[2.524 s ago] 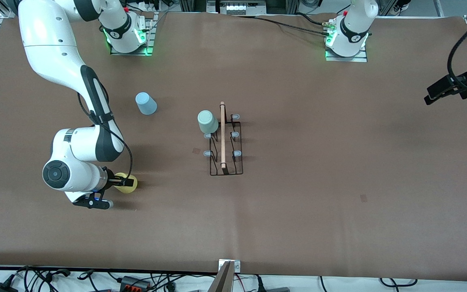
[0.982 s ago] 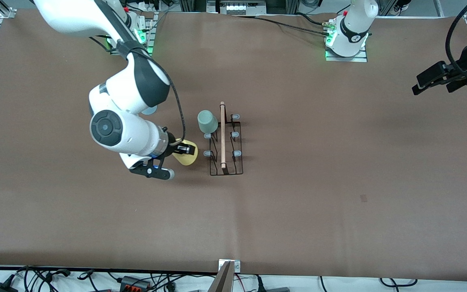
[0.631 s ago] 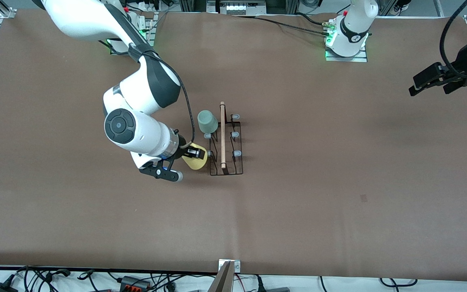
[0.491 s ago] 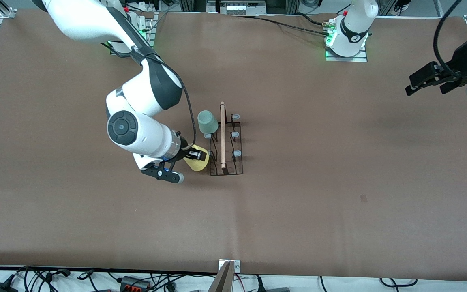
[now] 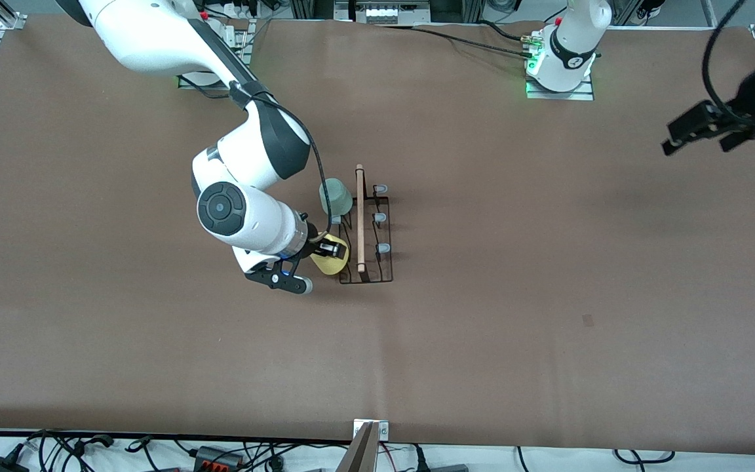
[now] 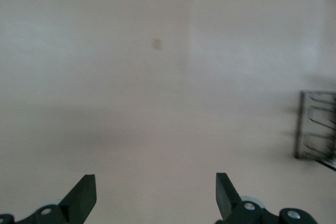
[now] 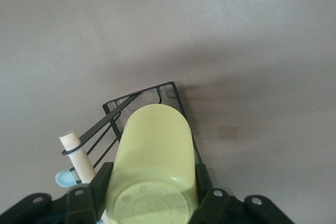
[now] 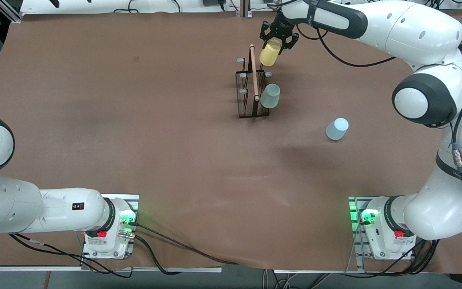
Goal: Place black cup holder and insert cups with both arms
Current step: 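Lower the yellow cup onto a rack peg beside the teal cup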
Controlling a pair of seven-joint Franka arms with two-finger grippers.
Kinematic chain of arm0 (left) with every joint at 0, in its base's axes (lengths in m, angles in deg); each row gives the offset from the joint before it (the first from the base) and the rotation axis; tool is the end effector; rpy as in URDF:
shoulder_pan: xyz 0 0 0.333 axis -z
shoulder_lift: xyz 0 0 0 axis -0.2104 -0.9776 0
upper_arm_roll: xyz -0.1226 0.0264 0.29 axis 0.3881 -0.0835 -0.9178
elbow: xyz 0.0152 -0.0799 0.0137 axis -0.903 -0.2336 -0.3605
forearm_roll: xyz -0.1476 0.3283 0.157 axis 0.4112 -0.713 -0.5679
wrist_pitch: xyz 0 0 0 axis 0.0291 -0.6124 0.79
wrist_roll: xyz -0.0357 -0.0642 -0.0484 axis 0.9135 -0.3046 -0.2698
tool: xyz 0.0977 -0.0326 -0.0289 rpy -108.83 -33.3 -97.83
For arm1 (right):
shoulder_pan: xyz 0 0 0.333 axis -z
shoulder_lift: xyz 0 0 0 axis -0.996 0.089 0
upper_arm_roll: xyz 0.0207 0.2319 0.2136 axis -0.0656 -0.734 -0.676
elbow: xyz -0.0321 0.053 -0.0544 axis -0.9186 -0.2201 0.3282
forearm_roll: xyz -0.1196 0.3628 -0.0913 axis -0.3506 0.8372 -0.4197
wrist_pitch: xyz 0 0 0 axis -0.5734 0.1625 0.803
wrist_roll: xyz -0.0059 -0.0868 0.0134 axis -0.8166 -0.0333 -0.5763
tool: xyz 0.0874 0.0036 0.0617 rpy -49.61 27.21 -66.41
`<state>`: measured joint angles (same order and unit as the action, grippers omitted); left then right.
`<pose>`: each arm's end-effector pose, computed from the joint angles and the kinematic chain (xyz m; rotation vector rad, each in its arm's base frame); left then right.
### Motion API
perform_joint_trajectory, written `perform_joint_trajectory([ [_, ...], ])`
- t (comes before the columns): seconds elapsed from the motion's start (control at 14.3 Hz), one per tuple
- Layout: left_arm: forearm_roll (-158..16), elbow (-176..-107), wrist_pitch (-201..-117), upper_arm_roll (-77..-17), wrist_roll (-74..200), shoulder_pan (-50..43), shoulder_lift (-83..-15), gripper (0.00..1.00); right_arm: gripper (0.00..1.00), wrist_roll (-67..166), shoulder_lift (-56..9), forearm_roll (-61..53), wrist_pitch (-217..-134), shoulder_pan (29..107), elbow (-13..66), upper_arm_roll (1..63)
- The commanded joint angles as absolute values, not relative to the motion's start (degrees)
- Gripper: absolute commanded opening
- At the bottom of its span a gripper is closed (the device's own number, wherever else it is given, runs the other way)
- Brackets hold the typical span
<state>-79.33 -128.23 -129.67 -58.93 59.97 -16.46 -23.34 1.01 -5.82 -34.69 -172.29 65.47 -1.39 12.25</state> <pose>0.5506 -0.0214 0.6546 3.1137 0.2064 0.0506 0.6430 0.3784 0.3505 -2.8853 0.4063 0.2207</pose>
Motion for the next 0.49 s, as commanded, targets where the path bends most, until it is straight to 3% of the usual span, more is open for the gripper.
perform_joint_trajectory([
  [0.0, -82.17, -128.81, -131.31, -57.88, 60.41, -17.16, -23.56, 1.0, 0.25, -0.01, -5.11, -35.31, -172.4, 64.42, -2.02, 11.94],
  [0.42, -81.65, -128.55, -133.25, -57.79, 60.14, -17.07, -24.09, 1.0, 0.26, 0.16, -3.53, -40.39, -172.4, 62.49, -1.93, 12.03],
])
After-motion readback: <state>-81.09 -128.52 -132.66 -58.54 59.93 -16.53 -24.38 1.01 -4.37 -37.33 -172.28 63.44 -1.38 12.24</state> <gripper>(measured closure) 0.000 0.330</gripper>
